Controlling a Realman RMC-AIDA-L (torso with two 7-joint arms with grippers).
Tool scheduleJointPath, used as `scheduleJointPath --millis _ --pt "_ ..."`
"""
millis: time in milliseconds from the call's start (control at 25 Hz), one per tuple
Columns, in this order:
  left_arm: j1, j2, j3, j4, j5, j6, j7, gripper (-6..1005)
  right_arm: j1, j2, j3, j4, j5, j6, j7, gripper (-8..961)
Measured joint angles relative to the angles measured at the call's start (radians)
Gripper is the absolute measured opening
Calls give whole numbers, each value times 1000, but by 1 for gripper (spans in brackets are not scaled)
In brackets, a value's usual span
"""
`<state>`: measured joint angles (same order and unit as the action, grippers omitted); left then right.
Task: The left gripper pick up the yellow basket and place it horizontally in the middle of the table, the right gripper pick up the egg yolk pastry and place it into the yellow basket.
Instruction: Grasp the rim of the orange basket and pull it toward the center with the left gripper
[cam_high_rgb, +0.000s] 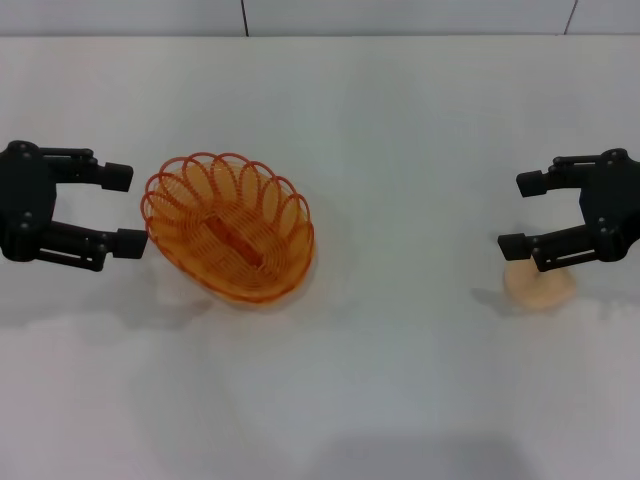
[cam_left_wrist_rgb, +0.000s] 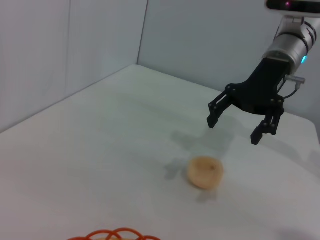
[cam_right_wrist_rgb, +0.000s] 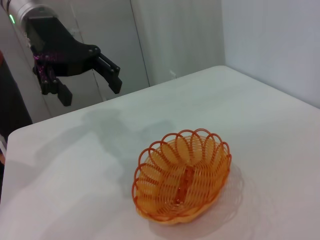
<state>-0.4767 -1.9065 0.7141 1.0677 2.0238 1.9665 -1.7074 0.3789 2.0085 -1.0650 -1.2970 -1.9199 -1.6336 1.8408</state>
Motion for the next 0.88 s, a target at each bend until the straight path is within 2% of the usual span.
scheduleJointPath --millis 240,440,600,880 --pt "-21 11 -2 0 65 -21 -7 888 0 2 0 2 0 2 -4 867" --pt "-50 42 -17 0 136 -61 -13 888 0 3 -2 14 8 6 -2 867" --pt "-85 68 -63 0 235 -90 -13 888 0 4 -6 17 13 10 10 866" --pt "-164 90 -80 2 430 -149 -14 888 6 7 -9 22 19 15 35 866"
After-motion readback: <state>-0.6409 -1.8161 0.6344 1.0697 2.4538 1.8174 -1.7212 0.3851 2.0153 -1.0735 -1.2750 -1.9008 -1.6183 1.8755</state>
